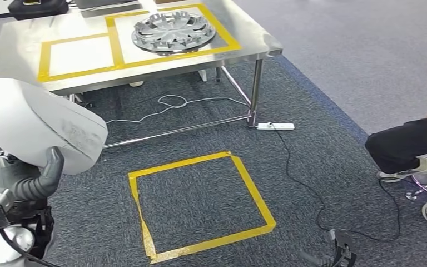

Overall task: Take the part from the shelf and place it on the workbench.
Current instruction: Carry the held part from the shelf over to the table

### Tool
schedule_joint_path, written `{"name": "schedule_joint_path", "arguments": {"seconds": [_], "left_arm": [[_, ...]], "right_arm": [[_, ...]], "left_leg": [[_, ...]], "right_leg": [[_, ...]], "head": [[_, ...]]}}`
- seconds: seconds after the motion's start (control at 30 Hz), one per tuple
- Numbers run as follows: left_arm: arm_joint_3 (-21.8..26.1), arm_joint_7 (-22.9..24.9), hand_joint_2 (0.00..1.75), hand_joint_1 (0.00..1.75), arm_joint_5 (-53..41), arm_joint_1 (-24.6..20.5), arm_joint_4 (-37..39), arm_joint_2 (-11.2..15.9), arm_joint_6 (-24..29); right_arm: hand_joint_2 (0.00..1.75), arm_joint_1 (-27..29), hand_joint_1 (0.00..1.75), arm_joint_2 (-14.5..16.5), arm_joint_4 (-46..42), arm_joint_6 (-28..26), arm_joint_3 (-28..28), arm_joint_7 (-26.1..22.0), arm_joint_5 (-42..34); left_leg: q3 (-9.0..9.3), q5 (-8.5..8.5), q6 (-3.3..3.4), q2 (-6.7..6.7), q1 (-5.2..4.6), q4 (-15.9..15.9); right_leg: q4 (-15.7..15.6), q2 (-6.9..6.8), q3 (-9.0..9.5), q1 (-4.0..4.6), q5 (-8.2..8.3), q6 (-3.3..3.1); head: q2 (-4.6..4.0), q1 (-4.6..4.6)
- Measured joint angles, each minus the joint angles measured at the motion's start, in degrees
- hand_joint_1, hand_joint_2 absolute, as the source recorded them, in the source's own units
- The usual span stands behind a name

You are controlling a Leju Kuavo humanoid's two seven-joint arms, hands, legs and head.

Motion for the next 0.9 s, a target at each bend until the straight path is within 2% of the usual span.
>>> {"name": "schedule_joint_path", "arguments": {"seconds": [0.03,0.07,0.1,0.13,0.17,0.2,0.23,0.3,0.37,0.43,0.47,0.5,0.53,0.57,0.6,0.63,0.67,0.7,0.73,0.77,0.8,0.87,0.9], "left_arm": [[0.02,0.0,1.75,1.75,-0.01,0.02,0.01,0.0,0.04],[0.05,0.0,1.75,1.75,-0.01,0.08,0.01,-0.01,0.07],[0.07,0.0,1.75,1.75,-0.07,0.12,0.02,-0.01,0.1],[0.09,0.0,1.75,1.75,-0.2,0.14,0.02,-0.01,0.13],[0.11,0.0,1.75,1.75,-0.36,0.13,0.01,-0.01,0.18],[0.13,0.0,1.75,1.75,-0.51,0.1,0.01,-0.01,0.23],[0.13,0.0,1.75,1.75,-0.62,0.01,0.0,-0.02,0.28],[0.13,-0.02,1.75,1.75,-0.66,-0.09,0.0,-0.05,0.39],[0.19,-0.04,1.75,1.75,-0.67,0.0,0.0,-0.06,0.48],[0.27,-0.05,1.75,1.75,-0.71,0.05,0.0,-0.07,0.54],[0.28,-0.06,1.75,1.75,-0.74,0.03,0.0,-0.1,0.55],[0.28,-0.07,1.75,1.75,-0.78,0.01,0.01,-0.15,0.57],[0.29,-0.07,1.75,1.75,-0.79,0.03,0.01,-0.2,0.58],[0.3,-0.07,1.75,1.75,-0.81,0.1,0.02,-0.24,0.58],[0.3,-0.07,1.75,1.75,-0.82,0.15,0.02,-0.24,0.59],[0.31,-0.07,1.75,1.75,-0.83,0.21,0.02,-0.25,0.59],[0.31,-0.07,1.75,1.75,-0.84,0.23,0.02,-0.25,0.59],[0.31,-0.07,1.75,1.75,-0.84,0.24,0.02,-0.25,0.59],[0.31,-0.07,1.75,1.75,-0.84,0.21,0.02,-0.25,0.59],[0.32,-0.07,1.75,1.75,-0.84,0.21,0.02,-0.25,0.61],[0.32,-0.07,1.75,1.75,-0.84,0.23,0.02,-0.25,0.63],[0.34,-0.07,1.75,1.75,-0.84,0.36,0.02,-0.23,0.67],[0.36,-0.07,1.75,1.75,-0.85,0.41,0.01,-0.22,0.68]], "right_arm": [[1.75,0.13,0.0,-0.01,-0.01,-0.01,0.0,0.01,-0.04],[1.75,0.25,0.0,-0.01,-0.01,-0.02,0.01,0.01,-0.08],[1.75,0.31,0.0,-0.01,-0.01,-0.03,0.02,0.01,-0.11],[1.75,0.31,0.0,0.0,-0.01,-0.04,0.04,0.02,-0.15],[1.75,0.25,0.0,0.01,-0.01,-0.05,0.07,0.01,-0.18],[1.75,0.16,0.0,0.0,-0.01,-0.07,0.09,0.01,-0.21],[1.75,0.1,0.0,-0.01,-0.02,-0.1,0.1,0.01,-0.24],[1.75,0.03,0.0,-0.02,-0.03,-0.18,0.11,0.0,-0.3],[1.75,-0.05,0.0,-0.02,-0.05,-0.22,0.13,0.0,-0.33],[1.75,-0.16,0.0,-0.02,-0.08,-0.22,0.16,-0.01,-0.34],[1.75,-0.15,0.0,-0.02,-0.09,-0.22,0.2,-0.01,-0.36],[1.75,-0.07,0.0,-0.02,-0.08,-0.23,0.22,-0.01,-0.38],[1.75,0.09,0.0,-0.02,-0.08,-0.25,0.25,-0.01,-0.4],[1.75,0.25,0.0,-0.03,-0.08,-0.28,0.27,0.01,-0.42],[1.75,0.38,0.0,-0.03,-0.08,-0.31,0.27,0.02,-0.42],[1.75,0.43,0.0,-0.04,-0.08,-0.34,0.29,0.02,-0.42],[1.75,0.43,0.0,-0.04,-0.08,-0.34,0.31,0.02,-0.42],[1.75,0.4,0.0,-0.04,-0.08,-0.35,0.32,0.02,-0.42],[1.75,0.38,0.0,-0.03,-0.08,-0.35,0.33,0.02,-0.42],[1.75,0.36,0.0,-0.03,-0.08,-0.35,0.34,0.03,-0.42],[1.75,0.36,0.0,-0.02,-0.08,-0.35,0.34,0.03,-0.42],[1.75,0.26,0.0,0.02,-0.08,-0.37,0.38,0.04,-0.42],[1.75,0.18,0.0,0.04,-0.08,-0.36,0.41,0.04,-0.42]], "left_leg": [[-1.92,-1.49,-0.15,0.5,0.08,3.74],[-3.28,-2.14,-0.21,0.66,0.13,6.32],[-3.71,-1.73,-0.19,0.73,0.15,6.98],[-3.06,-0.36,-0.08,0.84,0.14,5.56],[-1.45,1.56,0.11,1.25,0.07,2.41],[0.56,3.32,0.37,2.31,-0.07,-1.37],[2.32,4.36,0.66,3.35,-0.32,-4.79],[3.93,4.78,1.28,4.55,-0.72,-8.14],[3.95,4.74,1.92,3.54,-0.68,-8.59],[4.13,4.91,2.57,2.49,-0.33,-8.9],[4.23,5.01,2.85,2.0,-0.13,-9.03],[4.24,5.01,3.01,1.48,-0.07,-9.02],[4.23,5.02,3.13,0.86,-0.05,-9.01],[4.24,5.02,3.17,0.22,-0.05,-8.99],[4.25,5.01,3.17,-0.47,-0.04,-8.98],[4.3,5.0,3.14,-1.17,-0.01,-8.95],[4.36,4.97,3.05,-1.83,0.04,-8.91],[4.4,4.91,2.87,-2.46,0.1,-8.84],[4.35,4.83,2.59,-3.05,0.08,-8.61],[4.23,4.84,2.27,-3.55,0.07,-8.48],[4.05,4.92,1.92,-4.03,0.08,-8.41],[3.76,5.17,1.25,-4.83,0.25,-8.51],[3.62,5.02,0.93,-4.45,0.27,-8.34]], "right_leg": [[0.0,-0.62,-0.01,0.08,-0.07,-0.15],[0.01,-1.25,0.0,0.14,-0.13,-0.22],[0.01,-1.88,0.02,0.19,-0.19,-0.26],[0.01,-2.48,0.07,0.22,-0.24,-0.24],[0.01,-3.05,0.17,0.25,-0.31,-0.18],[0.02,-3.53,0.28,0.32,-0.4,-0.06],[0.09,-3.95,0.34,0.49,-0.56,0.16],[0.04,-4.85,0.54,0.82,-0.82,0.7],[-0.17,-5.78,0.77,0.91,-1.04,1.32],[1.41,-4.56,0.21,0.78,-2.35,1.98],[3.8,-3.37,-0.86,0.69,-3.74,2.24],[7.27,-2.1,-2.4,0.63,-5.46,2.41],[11.12,-1.39,-4.28,0.59,-7.05,2.5],[14.13,-1.04,-5.91,0.57,-7.9,2.56],[15.43,-0.87,-6.83,0.55,-7.71,2.6],[14.48,-0.75,-6.7,0.51,-6.39,2.61],[11.45,-0.45,-5.56,0.4,-4.26,2.62],[7.54,0.35,-3.94,0.19,-2.18,2.67],[3.9,1.41,-2.25,-0.05,-0.82,2.66],[1.47,2.29,-1.05,-0.21,-0.12,2.57],[0.4,2.88,-0.45,-0.25,-0.09,2.36],[0.25,2.39,-0.21,-0.1,-0.1,1.63],[0.19,1.97,-0.15,-0.09,-0.02,1.24]], "head": [[0.0,-0.02],[0.0,-0.03],[0.0,-0.03],[0.0,-0.03],[0.0,-0.03],[0.0,-0.04],[0.0,-0.07],[0.0,0.02],[0.01,0.13],[0.01,0.27],[0.01,0.43],[0.01,0.6],[0.01,0.71],[0.0,0.77],[0.0,0.78],[0.0,0.77],[0.0,0.77],[0.0,0.78],[0.0,0.76],[0.0,0.73],[0.0,0.72],[0.01,0.71],[0.01,0.69]]}}
